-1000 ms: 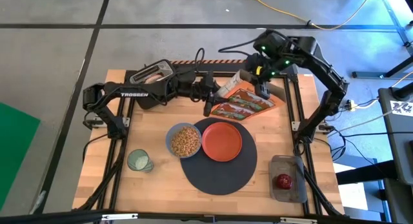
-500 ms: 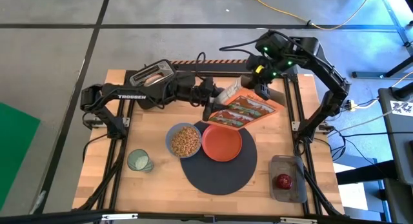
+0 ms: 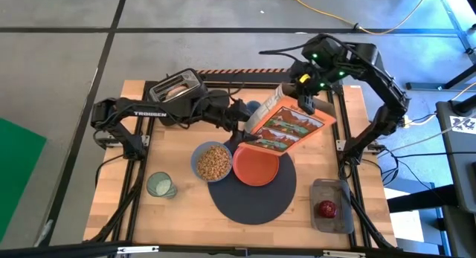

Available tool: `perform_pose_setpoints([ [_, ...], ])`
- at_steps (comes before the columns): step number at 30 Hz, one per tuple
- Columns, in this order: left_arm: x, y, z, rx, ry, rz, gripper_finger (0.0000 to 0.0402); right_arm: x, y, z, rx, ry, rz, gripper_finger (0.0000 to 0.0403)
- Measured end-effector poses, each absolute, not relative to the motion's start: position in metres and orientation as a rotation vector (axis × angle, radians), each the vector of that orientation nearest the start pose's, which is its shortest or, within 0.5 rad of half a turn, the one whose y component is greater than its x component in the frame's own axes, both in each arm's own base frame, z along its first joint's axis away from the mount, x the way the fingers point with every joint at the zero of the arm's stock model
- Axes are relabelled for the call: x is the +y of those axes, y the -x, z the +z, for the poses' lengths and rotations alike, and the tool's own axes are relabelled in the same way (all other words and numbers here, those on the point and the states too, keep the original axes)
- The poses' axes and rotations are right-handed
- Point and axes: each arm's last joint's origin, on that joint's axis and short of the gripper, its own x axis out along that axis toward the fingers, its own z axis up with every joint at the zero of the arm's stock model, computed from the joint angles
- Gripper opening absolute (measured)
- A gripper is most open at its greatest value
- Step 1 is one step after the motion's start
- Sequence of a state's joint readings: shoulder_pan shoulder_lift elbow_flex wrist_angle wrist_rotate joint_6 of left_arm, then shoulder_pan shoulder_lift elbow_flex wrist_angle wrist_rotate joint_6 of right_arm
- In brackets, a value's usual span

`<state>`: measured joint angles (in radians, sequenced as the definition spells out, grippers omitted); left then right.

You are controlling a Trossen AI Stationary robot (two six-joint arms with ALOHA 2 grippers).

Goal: Arrange a breakfast setting
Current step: Pour the cereal from the cereal box into the blue bowl

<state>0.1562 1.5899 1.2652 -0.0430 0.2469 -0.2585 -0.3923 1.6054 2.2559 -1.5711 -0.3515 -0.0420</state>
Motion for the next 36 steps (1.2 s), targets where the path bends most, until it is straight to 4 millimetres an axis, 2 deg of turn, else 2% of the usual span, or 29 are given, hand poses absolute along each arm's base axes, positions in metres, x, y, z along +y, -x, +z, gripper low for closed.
perform_pose_setpoints([
  [6,0.049,-0.345,0.333,0.327,0.308,0.003,0.0355,-0.077,-0.21,0.5,0.803,-0.285,-0.03,0.0],
  [13,0.056,-0.317,0.362,0.257,0.2,0.151,0.0354,-0.076,-0.188,0.51,0.771,-0.274,-0.202,0.0],
  [18,0.068,-0.301,0.363,0.329,0.178,0.279,0.0354,-0.075,-0.18,0.512,0.76,-0.266,-0.289,0.0],
  [24,0.069,-0.297,0.362,0.358,0.188,0.286,0.0354,-0.078,-0.18,0.511,0.769,-0.248,-0.377,0.0],
  [28,0.064,-0.298,0.361,0.36,0.186,0.271,0.0354,-0.093,-0.188,0.494,0.848,-0.279,-0.438,0.0],
  [32,0.061,-0.296,0.363,0.36,0.185,0.262,0.0354,-0.118,-0.193,0.461,0.989,-0.332,-0.504,0.0],
  [36,0.059,-0.288,0.367,0.374,0.184,0.267,0.0354,-0.142,-0.188,0.433,1.098,-0.398,-0.523,0.0],
])
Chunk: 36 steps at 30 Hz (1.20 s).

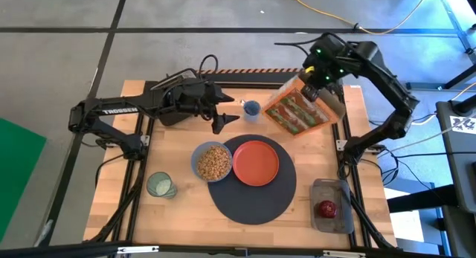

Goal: Arrange a breakfast setting
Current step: Pour the cereal from the cereal box into the blue bowl

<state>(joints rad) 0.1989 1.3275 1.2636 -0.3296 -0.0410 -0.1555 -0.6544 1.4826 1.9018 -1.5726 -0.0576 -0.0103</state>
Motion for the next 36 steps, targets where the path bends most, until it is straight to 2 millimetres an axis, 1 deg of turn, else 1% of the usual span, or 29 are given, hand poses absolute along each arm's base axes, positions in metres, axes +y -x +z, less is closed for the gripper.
perform_pose_setpoints([
  [2,0.059,-0.282,0.371,0.374,0.18,0.284,0.0354,-0.153,-0.182,0.423,1.131,-0.422,-0.542,0.0],
  [4,0.058,-0.277,0.371,0.394,0.177,0.309,0.0354,-0.162,-0.177,0.419,1.138,-0.444,-0.562,0.0],
  [7,0.058,-0.27,0.374,0.406,0.171,0.335,0.0353,-0.172,-0.166,0.42,1.117,-0.49,-0.59,0.0],
  [10,0.057,-0.265,0.377,0.396,0.168,0.346,0.0353,-0.178,-0.157,0.424,1.091,-0.504,-0.598,0.0],
  [16,0.057,-0.264,0.377,0.401,0.162,0.349,0.0353,-0.187,-0.146,0.425,1.073,-0.536,-0.655,0.0],
  [24,0.058,-0.264,0.376,0.412,0.159,0.355,0.0353,-0.19,-0.143,0.425,1.074,-0.537,-0.671,0.0],
  [27,0.058,-0.264,0.376,0.411,0.159,0.357,0.0353,-0.193,-0.14,0.425,1.074,-0.538,-0.675,0.0],
  [34,0.058,-0.264,0.376,0.411,0.16,0.357,0.0353,-0.213,-0.138,0.414,1.1,-0.57,-0.679,0.0],
  [36,0.058,-0.264,0.376,0.41,0.166,0.358,0.0353,-0.216,-0.139,0.413,1.102,-0.579,-0.675,0.0],
])
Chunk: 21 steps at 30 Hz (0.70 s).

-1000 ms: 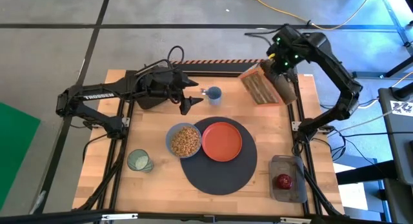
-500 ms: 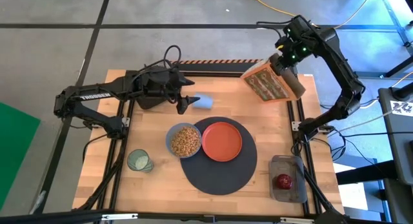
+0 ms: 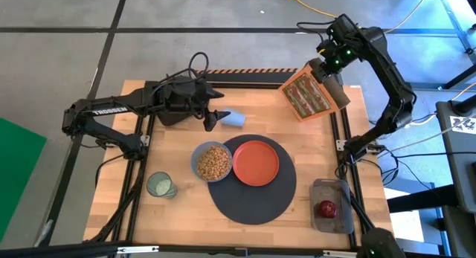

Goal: Arrange a breakfast setting
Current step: Pour the cereal from the cereal box into the blue bowl

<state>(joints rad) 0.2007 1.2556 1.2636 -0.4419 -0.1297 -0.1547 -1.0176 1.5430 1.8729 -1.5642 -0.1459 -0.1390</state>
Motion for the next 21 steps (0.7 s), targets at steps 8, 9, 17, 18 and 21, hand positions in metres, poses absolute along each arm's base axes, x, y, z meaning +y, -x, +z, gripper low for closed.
perform_pose_setpoints([
  [8,0.057,-0.262,0.372,0.45,0.186,0.365,0.0353,-0.234,-0.15,0.395,1.165,-0.611,-0.648,0.0],
  [9,0.057,-0.262,0.372,0.451,0.185,0.368,0.0353,-0.237,-0.152,0.392,1.178,-0.61,-0.639,0.0],
  [17,0.058,-0.262,0.372,0.454,0.183,0.38,0.0353,-0.252,-0.161,0.374,1.249,-0.628,-0.63,0.0003],
  [18,0.058,-0.262,0.371,0.46,0.182,0.38,0.0353,-0.252,-0.161,0.374,1.248,-0.626,-0.629,0.0006],
  [21,0.057,-0.261,0.37,0.479,0.182,0.383,0.0353,-0.251,-0.16,0.375,1.253,-0.615,-0.617,0.0026],
])
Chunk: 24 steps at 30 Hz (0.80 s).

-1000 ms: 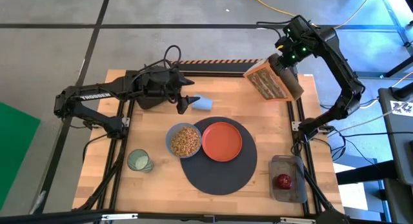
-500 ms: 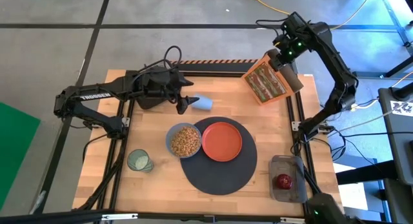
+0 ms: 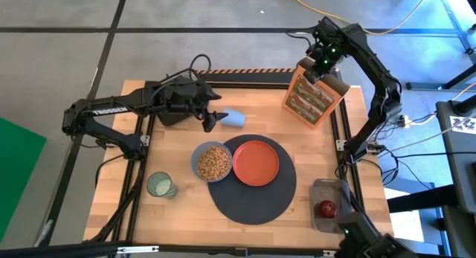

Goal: Arrange a breakfast setting
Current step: Pour the cereal from the cereal box into the blue bowl

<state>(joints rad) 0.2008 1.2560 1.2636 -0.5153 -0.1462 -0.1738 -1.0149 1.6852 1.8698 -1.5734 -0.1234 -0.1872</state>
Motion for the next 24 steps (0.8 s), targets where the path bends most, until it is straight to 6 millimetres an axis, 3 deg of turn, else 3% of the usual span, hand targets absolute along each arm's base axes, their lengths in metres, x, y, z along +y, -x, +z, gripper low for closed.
perform_pose_setpoints([
  [14,0.065,-0.258,0.368,0.499,0.173,0.401,0.0353,-0.224,-0.143,0.404,1.155,-0.57,-0.665,0.0184],
  [24,0.068,-0.258,0.368,0.498,0.183,0.389,0.0353,-0.201,-0.129,0.427,1.052,-0.501,-0.699,0.0194],
])
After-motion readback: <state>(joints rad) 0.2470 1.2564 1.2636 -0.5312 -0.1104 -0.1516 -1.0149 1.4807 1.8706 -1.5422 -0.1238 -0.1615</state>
